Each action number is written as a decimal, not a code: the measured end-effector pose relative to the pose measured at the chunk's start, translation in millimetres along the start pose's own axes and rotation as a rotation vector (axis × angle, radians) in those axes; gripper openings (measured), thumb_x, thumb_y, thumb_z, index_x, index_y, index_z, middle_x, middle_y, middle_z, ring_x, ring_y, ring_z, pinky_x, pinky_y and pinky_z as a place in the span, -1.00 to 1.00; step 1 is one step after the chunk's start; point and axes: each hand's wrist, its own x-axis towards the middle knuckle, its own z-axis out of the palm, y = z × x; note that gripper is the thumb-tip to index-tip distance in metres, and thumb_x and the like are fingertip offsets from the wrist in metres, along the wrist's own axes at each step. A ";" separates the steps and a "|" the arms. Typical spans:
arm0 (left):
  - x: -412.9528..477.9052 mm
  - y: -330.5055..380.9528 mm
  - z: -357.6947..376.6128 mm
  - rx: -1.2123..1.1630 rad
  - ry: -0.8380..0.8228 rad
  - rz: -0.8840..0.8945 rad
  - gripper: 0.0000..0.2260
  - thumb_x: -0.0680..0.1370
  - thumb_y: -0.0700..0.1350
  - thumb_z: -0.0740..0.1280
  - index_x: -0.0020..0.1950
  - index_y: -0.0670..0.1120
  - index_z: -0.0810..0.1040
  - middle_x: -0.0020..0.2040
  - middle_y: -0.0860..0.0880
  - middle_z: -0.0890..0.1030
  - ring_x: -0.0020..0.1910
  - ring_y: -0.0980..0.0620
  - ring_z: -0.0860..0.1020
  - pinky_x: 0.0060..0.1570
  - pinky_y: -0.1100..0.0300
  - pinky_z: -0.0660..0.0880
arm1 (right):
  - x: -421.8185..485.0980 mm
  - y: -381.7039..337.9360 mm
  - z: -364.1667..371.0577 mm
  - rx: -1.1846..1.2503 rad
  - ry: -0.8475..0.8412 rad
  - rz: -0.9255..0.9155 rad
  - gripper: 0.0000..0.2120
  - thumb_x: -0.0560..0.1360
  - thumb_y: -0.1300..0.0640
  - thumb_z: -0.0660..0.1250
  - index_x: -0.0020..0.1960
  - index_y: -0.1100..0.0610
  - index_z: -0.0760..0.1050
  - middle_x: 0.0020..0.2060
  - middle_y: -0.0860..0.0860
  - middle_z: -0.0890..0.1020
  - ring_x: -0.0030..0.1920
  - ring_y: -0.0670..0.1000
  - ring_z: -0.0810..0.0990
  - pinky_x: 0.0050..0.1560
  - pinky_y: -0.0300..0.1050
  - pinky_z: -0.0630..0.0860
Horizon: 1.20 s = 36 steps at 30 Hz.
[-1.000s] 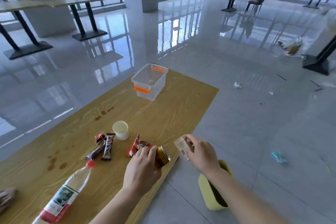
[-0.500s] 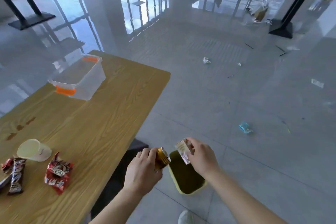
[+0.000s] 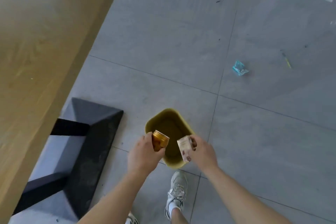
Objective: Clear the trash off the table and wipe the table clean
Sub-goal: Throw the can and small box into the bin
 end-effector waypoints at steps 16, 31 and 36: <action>186.8 -34.0 204.5 0.159 -0.102 -0.056 -0.42 0.55 0.09 0.35 0.49 0.04 0.18 0.08 -0.01 0.52 -0.09 0.01 0.52 -0.13 0.17 0.57 | 187.3 102.4 160.2 -0.213 -0.002 -0.016 -0.61 0.55 0.09 0.34 0.35 0.01 0.37 0.14 0.02 0.61 0.15 0.07 0.61 0.17 -0.03 0.58; 157.7 -31.3 155.5 0.281 -0.077 0.162 -0.55 0.57 -0.06 0.21 0.46 0.03 0.24 0.20 0.00 0.44 0.07 0.01 0.44 0.03 0.15 0.53 | 162.2 73.3 120.5 -0.212 0.020 -0.069 -0.63 0.60 0.01 0.26 0.39 -0.05 0.38 0.20 -0.07 0.55 0.19 0.00 0.55 0.19 -0.09 0.52; 128.2 -21.5 107.1 0.275 -0.060 0.198 -0.58 0.61 0.04 0.15 0.46 0.01 0.24 0.29 0.00 0.41 0.23 -0.02 0.39 0.14 0.12 0.45 | 134.5 38.6 85.8 -0.258 0.019 -0.105 -0.64 0.61 0.01 0.22 0.40 -0.03 0.36 0.22 -0.03 0.54 0.20 0.04 0.52 0.17 -0.10 0.49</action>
